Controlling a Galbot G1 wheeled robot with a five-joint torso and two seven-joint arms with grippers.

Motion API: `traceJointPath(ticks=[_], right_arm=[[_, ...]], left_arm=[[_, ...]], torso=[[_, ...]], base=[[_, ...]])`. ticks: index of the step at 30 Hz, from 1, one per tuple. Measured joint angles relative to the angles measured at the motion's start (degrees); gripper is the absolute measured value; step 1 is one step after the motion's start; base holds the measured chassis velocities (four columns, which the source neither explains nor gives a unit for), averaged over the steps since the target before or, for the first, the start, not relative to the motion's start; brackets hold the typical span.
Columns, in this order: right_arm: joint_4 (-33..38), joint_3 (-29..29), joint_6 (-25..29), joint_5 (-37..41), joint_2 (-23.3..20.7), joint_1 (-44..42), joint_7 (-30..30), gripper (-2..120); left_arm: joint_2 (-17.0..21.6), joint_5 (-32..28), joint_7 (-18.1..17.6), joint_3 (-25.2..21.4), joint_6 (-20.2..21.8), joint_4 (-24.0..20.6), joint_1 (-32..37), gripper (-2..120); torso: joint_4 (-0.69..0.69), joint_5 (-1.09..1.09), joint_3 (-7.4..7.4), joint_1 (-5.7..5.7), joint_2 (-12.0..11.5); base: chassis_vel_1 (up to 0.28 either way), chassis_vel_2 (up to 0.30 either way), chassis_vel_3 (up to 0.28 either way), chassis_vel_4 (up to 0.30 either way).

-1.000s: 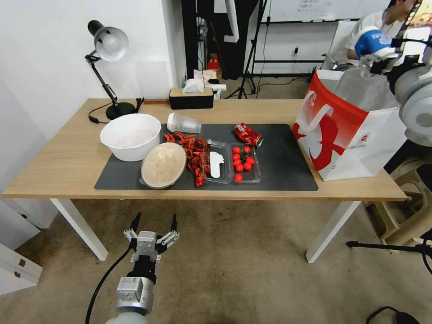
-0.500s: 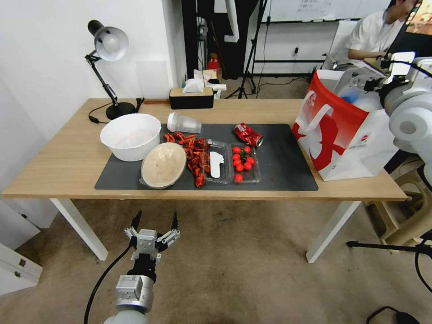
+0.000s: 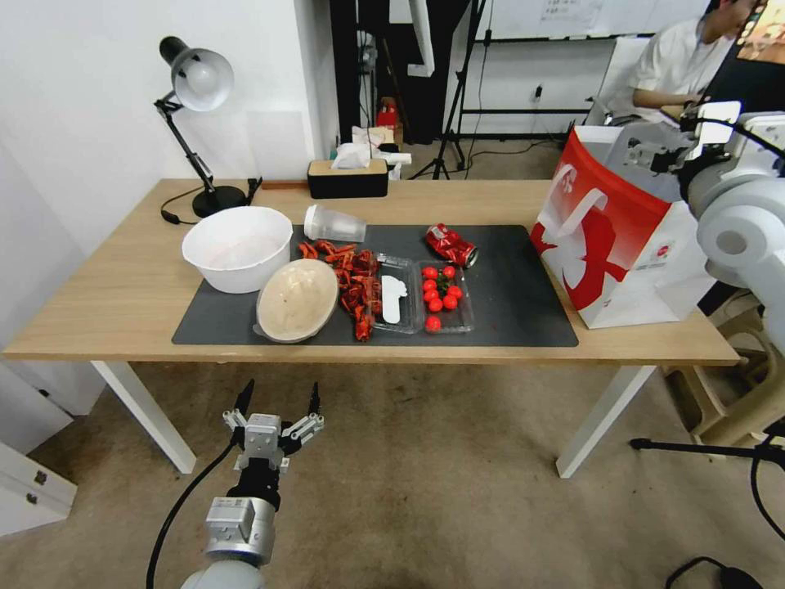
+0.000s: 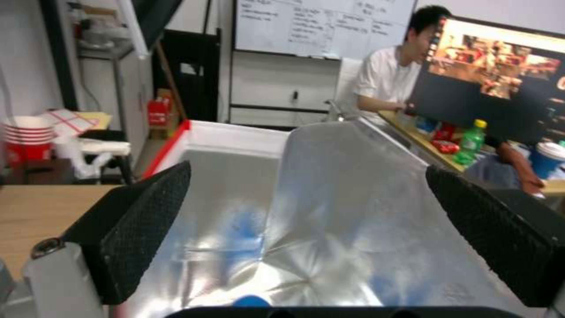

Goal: Pick up the trash from the table and place it into the takeout bag.

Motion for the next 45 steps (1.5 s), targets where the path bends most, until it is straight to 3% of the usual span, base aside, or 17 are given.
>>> traceJointPath(ticks=[3,6,10,14,18,25,28,29,32,33,35,36,37,39,45], right_arm=[[2.4,0.3,1.9,0.2,-0.5,-0.5,-1.3,100],[6.4,1.1,7.3,0.4,-1.2,-2.3,-2.8,100],[9.5,1.9,8.3,1.0,-1.5,-4.6,-3.7,100],[15.9,7.1,12.3,-0.9,-1.6,-16.1,-5.5,100],[18.6,10.9,12.9,-2.5,-0.7,-23.0,-7.1,100],[24.2,19.6,13.6,-7.0,5.4,-40.0,-9.7,100],[27.7,25.3,14.4,-11.6,10.5,-52.0,-12.0,100],[27.7,25.3,14.4,-11.6,10.5,-52.0,-12.0,100],[29.7,27.9,20.8,-17.2,15.6,-61.4,-15.3,100],[29.7,27.9,20.8,-17.2,15.6,-61.4,-15.3,100],[29.8,27.8,24.2,-23.8,21.3,-68.1,-18.9,100],[29.8,27.8,24.2,-23.8,21.3,-68.1,-18.9,100],[29.7,26.8,29.2,-27.8,25.0,-70.8,-21.0,100],[29.1,25.6,33.8,-31.0,28.2,-72.8,-22.9,100],[25.6,22.8,41.0,-35.3,32.4,-74.2,-26.4,100]], left_arm=[[-0.1,0.0,0.0,0.1,0.0,0.0,0.0,100],[-0.2,0.0,0.0,0.0,0.0,0.0,0.1,100],[-0.3,0.0,0.0,0.0,0.0,0.0,0.1,100],[-0.7,0.2,0.0,0.0,0.0,-0.2,0.3,100],[-0.8,0.3,0.0,0.0,0.0,-0.3,0.5,100],[-1.0,0.4,0.0,-0.3,-0.1,-0.7,1.2,100],[-0.7,0.4,0.0,-0.5,-0.2,-0.9,1.5,100],[-0.7,0.4,0.0,-0.5,-0.2,-0.9,1.5,100],[-0.4,0.3,0.0,-0.5,-0.2,-1.0,1.7,100],[-0.4,0.3,0.0,-0.5,-0.2,-1.0,1.7,100],[-0.2,0.1,0.0,-0.6,-0.3,-1.0,1.8,100],[-0.2,0.1,0.0,-0.6,-0.3,-1.0,1.8,100],[-0.3,-0.2,0.0,-0.8,-0.3,-0.9,1.8,100],[-0.3,-0.5,0.0,-0.9,-0.3,-0.8,1.7,100],[0.1,-0.6,0.0,-0.7,-0.6,-0.6,1.7,100]], torso=[[0.0,0.0,0.0,0.0,0.0],[-0.01,-0.03,-0.01,0.0,0.0],[0.01,-0.01,-0.01,0.0,0.0],[0.0,-0.01,-0.01,0.0,0.0],[-0.02,0.01,-0.01,0.0,0.0],[0.01,-0.01,0.0,0.0,0.0],[0.0,0.0,-0.01,0.0,0.0],[0.0,0.0,-0.01,0.0,0.0],[-0.02,-0.03,-0.01,-0.01,0.0],[-0.02,-0.03,-0.01,-0.01,0.0],[-0.01,-0.01,-0.01,-0.01,0.0],[-0.01,-0.01,-0.01,-0.01,0.0],[0.0,-0.01,-0.01,-0.01,0.0],[0.0,-0.03,-0.01,-0.01,0.0],[0.01,-0.02,0.0,0.0,0.0]], base=[[0.0,0.0,0.0,0.0],[0.0,0.0,0.0,0.0],[0.0,0.0,0.0,0.0],[0.0,0.0,0.0,0.0],[0.0,0.0,0.0,0.0],[0.0,0.0,0.0,0.0],[0.0,0.0,0.0,0.0],[0.0,0.0,0.0,0.0],[0.0,0.0,0.0,0.0],[0.0,0.0,0.0,0.0],[0.0,0.0,0.0,0.0],[0.0,0.0,0.0,0.0],[0.0,0.0,0.0,0.0],[0.0,0.0,0.0,0.0],[0.0,0.0,0.0,0.0]])
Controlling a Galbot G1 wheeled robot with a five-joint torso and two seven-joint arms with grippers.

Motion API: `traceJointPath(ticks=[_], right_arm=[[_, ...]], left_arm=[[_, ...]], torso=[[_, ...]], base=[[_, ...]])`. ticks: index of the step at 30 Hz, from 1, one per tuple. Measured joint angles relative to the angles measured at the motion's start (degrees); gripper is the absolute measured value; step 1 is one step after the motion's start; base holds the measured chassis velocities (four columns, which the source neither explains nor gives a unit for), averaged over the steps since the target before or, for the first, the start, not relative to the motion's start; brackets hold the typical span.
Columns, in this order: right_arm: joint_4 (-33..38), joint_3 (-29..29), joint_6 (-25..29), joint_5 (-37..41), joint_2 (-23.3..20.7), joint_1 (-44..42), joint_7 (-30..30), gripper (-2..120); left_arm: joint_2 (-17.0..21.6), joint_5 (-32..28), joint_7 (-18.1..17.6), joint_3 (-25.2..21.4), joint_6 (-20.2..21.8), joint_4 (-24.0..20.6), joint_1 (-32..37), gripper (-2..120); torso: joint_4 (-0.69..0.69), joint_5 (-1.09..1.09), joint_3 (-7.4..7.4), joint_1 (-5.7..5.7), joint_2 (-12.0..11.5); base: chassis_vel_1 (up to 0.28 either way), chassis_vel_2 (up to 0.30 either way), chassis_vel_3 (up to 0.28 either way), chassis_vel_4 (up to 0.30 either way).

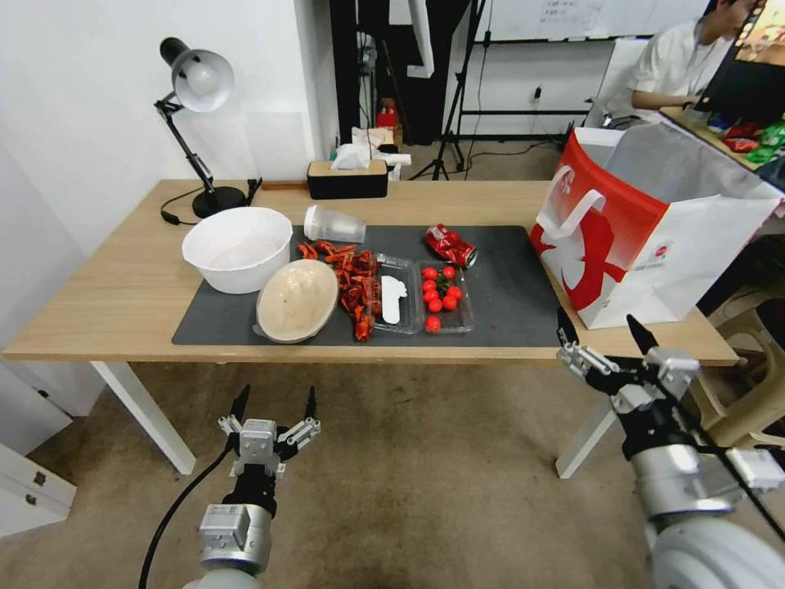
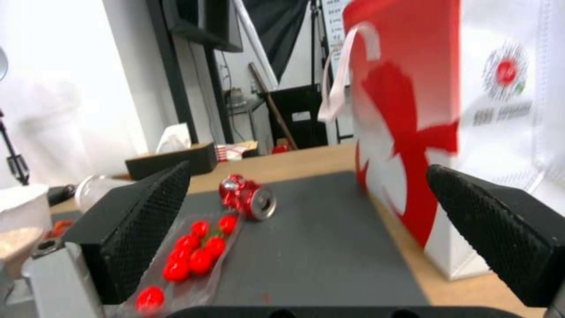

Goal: Pick up the trash from the table and place it into the takeout bag.

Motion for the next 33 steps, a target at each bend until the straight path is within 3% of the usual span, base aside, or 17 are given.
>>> traceJointPath(ticks=[8,13,33], right_arm=[[-7.5,-3.7,8.2,-3.0,4.4,0.5,-5.1,100],[-11.6,-5.2,8.4,-3.2,6.5,1.0,-5.6,100],[-13.4,-8.0,10.6,-7.0,8.4,1.4,-4.3,100]], left_arm=[[0.7,-0.4,0.0,0.1,-0.9,0.8,-0.3,100],[0.8,-1.0,0.0,0.7,-0.3,1.1,-0.9,100],[0.9,-0.9,0.0,1.2,0.0,2.7,-1.3,100]], torso=[[-0.01,0.0,0.0,0.0,0.0],[-0.01,0.02,0.0,0.0,0.0],[-0.01,0.02,0.0,0.0,0.0]], base=[[0.0,0.0,0.0,0.0],[0.0,0.0,0.0,0.0],[0.0,0.0,0.0,0.0]])
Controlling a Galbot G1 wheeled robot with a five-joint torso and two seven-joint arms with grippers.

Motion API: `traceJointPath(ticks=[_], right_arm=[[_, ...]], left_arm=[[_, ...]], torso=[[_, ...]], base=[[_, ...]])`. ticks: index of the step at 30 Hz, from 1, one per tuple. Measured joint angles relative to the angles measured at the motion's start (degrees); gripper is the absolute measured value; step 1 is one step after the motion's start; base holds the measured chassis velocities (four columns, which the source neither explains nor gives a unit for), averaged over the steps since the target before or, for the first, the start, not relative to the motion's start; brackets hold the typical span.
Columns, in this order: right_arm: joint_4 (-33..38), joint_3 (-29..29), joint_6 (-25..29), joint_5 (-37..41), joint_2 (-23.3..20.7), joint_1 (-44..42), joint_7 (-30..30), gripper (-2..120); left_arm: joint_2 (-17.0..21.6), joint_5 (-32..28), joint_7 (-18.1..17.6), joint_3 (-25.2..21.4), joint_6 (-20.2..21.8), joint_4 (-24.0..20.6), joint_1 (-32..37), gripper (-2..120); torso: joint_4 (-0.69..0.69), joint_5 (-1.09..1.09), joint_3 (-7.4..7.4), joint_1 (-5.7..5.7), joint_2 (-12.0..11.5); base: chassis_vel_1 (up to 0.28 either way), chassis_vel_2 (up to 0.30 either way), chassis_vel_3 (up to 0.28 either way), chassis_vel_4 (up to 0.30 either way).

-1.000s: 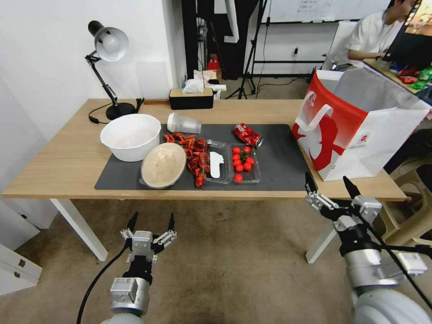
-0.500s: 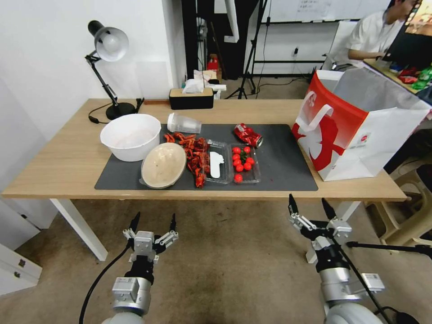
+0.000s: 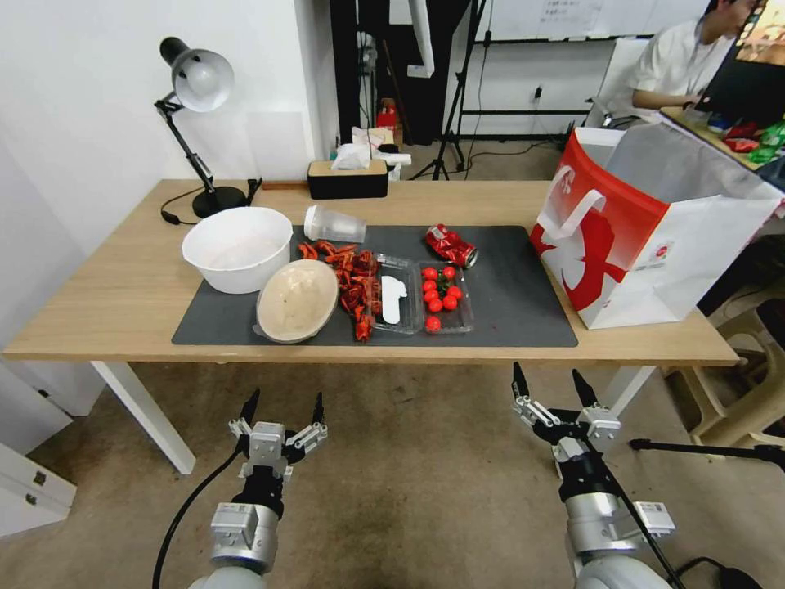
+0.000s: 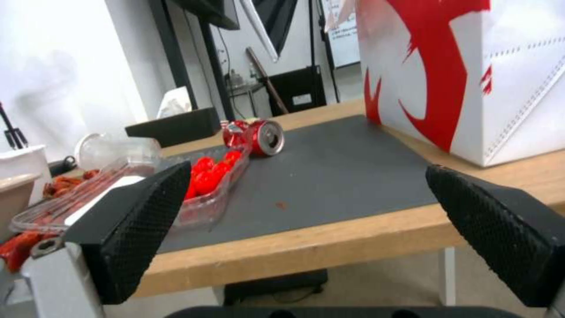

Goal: Pick up the trash from the table and place it into the takeout bag.

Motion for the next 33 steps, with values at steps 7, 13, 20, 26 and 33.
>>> traceJointPath(ticks=[7,13,20,26,33], right_arm=[[0.4,-0.6,-0.5,-0.5,0.0,0.0,0.3,100],[0.6,-0.6,-0.8,-0.6,0.1,-0.3,0.4,100],[1.1,-0.7,-1.7,-0.6,0.1,-0.2,0.9,100],[1.4,-1.0,-2.2,-0.6,-0.1,-0.3,1.2,100],[1.6,-1.1,-2.6,-0.6,-0.2,-0.3,1.5,100]], left_arm=[[0.0,0.0,0.0,-0.2,-0.2,0.1,0.1,100],[0.0,0.2,0.0,0.0,-0.2,0.0,0.1,100],[0.0,0.4,0.0,0.0,-0.2,-0.2,0.1,100],[0.0,0.5,0.0,-0.1,-0.2,-0.6,0.5,100],[-0.2,0.7,0.0,0.1,-0.2,-0.9,0.9,100]], torso=[[0.0,0.0,0.0,0.0,0.0],[0.0,0.0,0.0,0.0,0.0],[0.0,0.0,0.0,0.0,0.0],[0.0,0.0,0.0,0.0,0.0],[0.0,0.0,0.0,0.0,0.0]], base=[[0.0,0.0,0.0,0.0],[0.0,0.0,0.0,0.0],[0.0,0.0,0.0,0.0],[0.0,0.0,0.0,0.0],[0.0,0.0,0.0,0.0]])
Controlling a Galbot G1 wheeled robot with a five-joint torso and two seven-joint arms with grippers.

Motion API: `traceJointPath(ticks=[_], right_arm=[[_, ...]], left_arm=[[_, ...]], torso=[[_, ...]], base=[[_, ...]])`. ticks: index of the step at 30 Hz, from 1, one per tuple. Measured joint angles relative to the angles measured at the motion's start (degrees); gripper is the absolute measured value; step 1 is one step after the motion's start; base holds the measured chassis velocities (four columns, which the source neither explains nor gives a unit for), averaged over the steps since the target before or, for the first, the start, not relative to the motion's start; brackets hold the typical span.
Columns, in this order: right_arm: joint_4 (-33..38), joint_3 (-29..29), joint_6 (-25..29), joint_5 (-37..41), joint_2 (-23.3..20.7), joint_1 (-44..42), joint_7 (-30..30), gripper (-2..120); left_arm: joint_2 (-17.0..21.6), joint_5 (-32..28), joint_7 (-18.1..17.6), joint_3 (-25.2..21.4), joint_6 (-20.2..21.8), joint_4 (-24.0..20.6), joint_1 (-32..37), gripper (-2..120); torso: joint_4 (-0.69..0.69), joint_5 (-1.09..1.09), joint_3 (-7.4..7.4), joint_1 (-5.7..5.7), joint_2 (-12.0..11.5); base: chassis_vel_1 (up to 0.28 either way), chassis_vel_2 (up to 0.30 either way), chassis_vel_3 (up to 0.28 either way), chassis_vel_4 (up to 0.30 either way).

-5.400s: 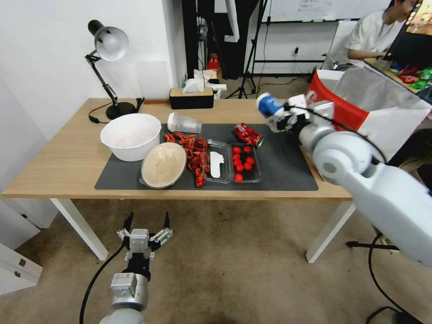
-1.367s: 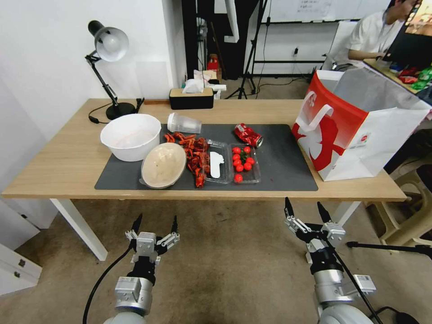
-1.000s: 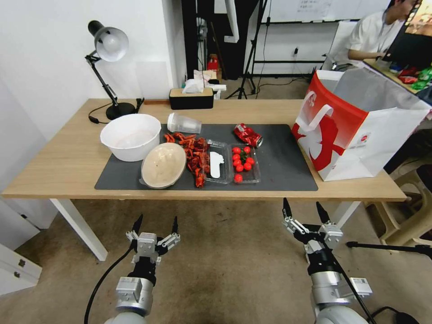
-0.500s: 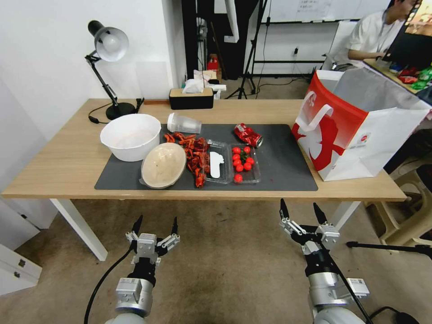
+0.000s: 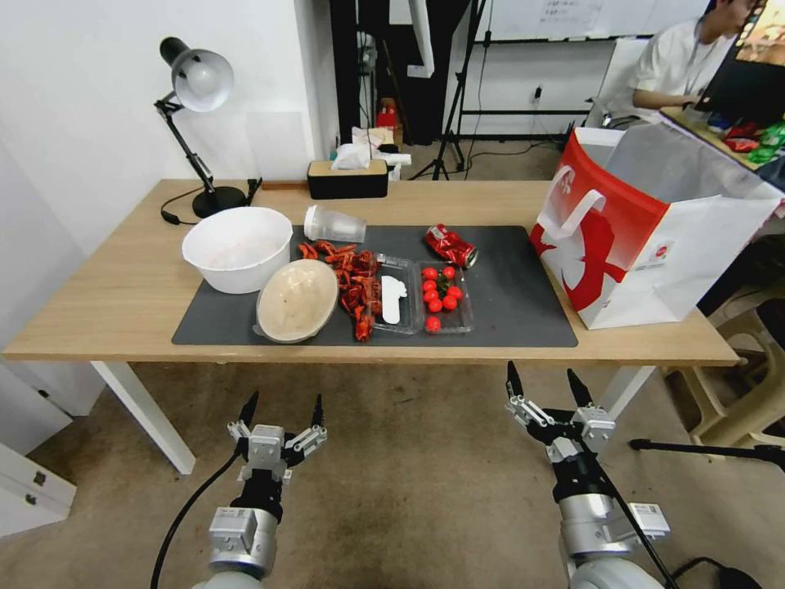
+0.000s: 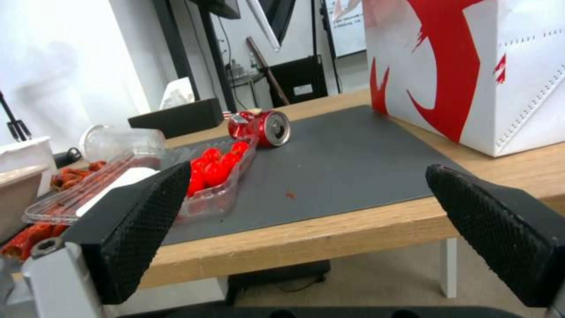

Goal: Pick up the trash from the table and place it into the takeout bag.

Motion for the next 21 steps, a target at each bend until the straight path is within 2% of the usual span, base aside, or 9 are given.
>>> traceJointPath(ticks=[6,11,18,21], right_arm=[[0.0,-0.6,-1.0,0.3,-0.6,1.5,0.8,100],[0.0,-2.4,-4.2,1.5,-2.4,5.4,2.0,100],[-0.5,-4.9,-9.4,5.2,-6.8,13.6,3.1,100],[-1.8,-6.4,-11.9,7.9,-9.9,19.0,3.3,100]], left_arm=[[-0.4,0.1,-0.1,0.1,0.0,0.0,-0.1,100],[-0.5,0.3,-0.1,0.0,-0.1,0.0,-0.2,100],[-0.7,0.5,-0.1,-0.2,0.1,0.0,-0.5,100],[-0.8,0.5,-0.1,-0.3,0.2,0.0,-0.5,100]], torso=[[0.0,0.0,0.0,0.0,0.0],[0.0,0.0,0.0,0.0,0.0],[0.0,0.0,0.0,0.0,0.0],[0.01,0.01,0.01,0.0,0.0]], base=[[0.0,0.0,0.0,0.0],[0.0,0.0,0.0,0.0],[0.0,0.0,0.0,0.0],[0.0,0.0,0.0,0.0]])
